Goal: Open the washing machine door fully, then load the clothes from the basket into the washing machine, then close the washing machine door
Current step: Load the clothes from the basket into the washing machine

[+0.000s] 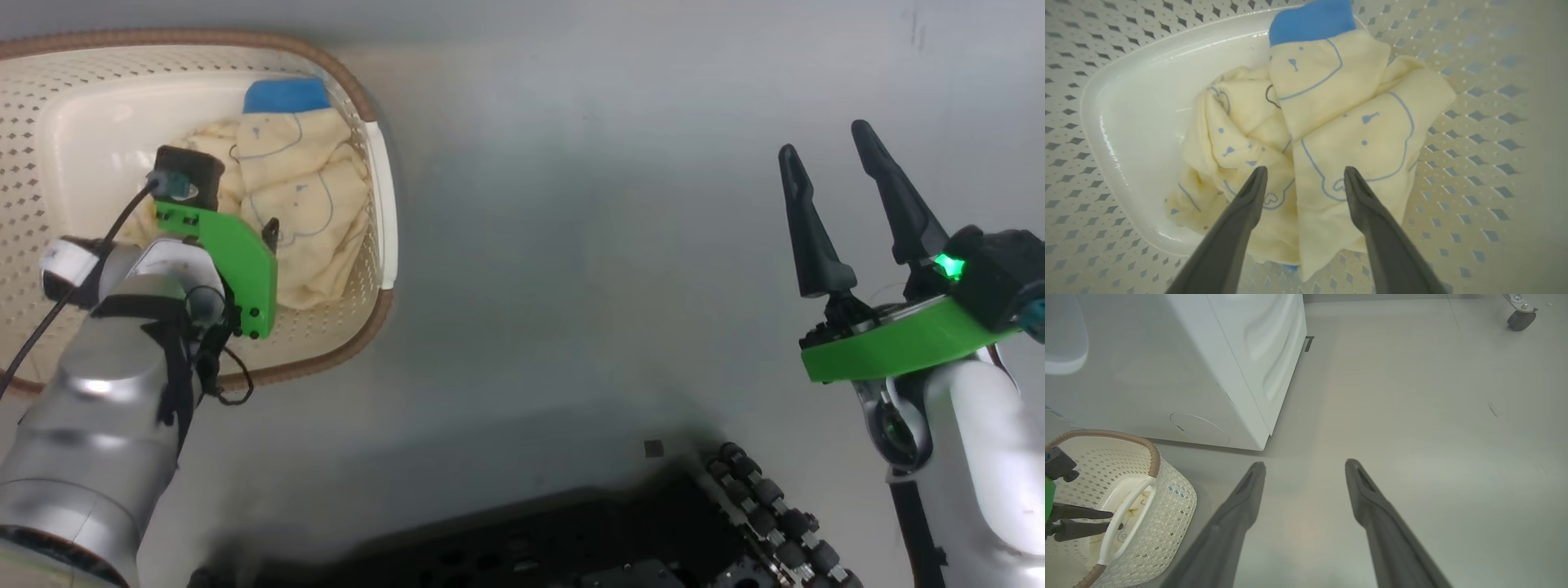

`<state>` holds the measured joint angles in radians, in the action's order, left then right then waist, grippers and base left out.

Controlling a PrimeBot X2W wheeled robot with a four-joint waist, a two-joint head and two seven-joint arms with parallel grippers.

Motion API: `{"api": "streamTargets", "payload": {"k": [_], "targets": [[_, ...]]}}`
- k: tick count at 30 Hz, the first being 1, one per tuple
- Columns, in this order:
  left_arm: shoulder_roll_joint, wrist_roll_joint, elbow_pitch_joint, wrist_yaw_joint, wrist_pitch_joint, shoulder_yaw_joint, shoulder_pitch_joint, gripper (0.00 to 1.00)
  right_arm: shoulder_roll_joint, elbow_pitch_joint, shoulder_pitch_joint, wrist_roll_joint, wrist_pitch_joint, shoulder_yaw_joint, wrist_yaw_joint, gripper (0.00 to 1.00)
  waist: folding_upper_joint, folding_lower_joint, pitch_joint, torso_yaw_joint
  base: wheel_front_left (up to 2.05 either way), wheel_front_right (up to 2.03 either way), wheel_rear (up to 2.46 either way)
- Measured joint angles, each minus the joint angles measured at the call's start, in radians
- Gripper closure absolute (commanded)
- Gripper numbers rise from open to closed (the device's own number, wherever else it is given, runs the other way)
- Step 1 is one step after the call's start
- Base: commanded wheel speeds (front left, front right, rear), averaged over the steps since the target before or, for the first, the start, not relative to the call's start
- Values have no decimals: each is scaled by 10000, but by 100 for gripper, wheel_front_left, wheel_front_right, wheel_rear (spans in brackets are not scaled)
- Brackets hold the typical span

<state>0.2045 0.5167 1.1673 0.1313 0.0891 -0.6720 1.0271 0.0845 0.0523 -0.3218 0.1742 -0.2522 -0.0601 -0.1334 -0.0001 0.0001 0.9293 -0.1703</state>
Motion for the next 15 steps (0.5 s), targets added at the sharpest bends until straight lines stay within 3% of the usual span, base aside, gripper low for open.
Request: {"api": "streamTargets", "payload": {"k": [4,15], "targets": [[4,35,123,2,546,-779,121,0,-84,-111,-242,0,0,-148,0,0,0,0,346,-192,0,0,0],[-65,299,593,2,853,-1611,778,0,-232,-410,-103,-58,-2,-203,0,0,1,-2,692,-380,0,0,0]]}}
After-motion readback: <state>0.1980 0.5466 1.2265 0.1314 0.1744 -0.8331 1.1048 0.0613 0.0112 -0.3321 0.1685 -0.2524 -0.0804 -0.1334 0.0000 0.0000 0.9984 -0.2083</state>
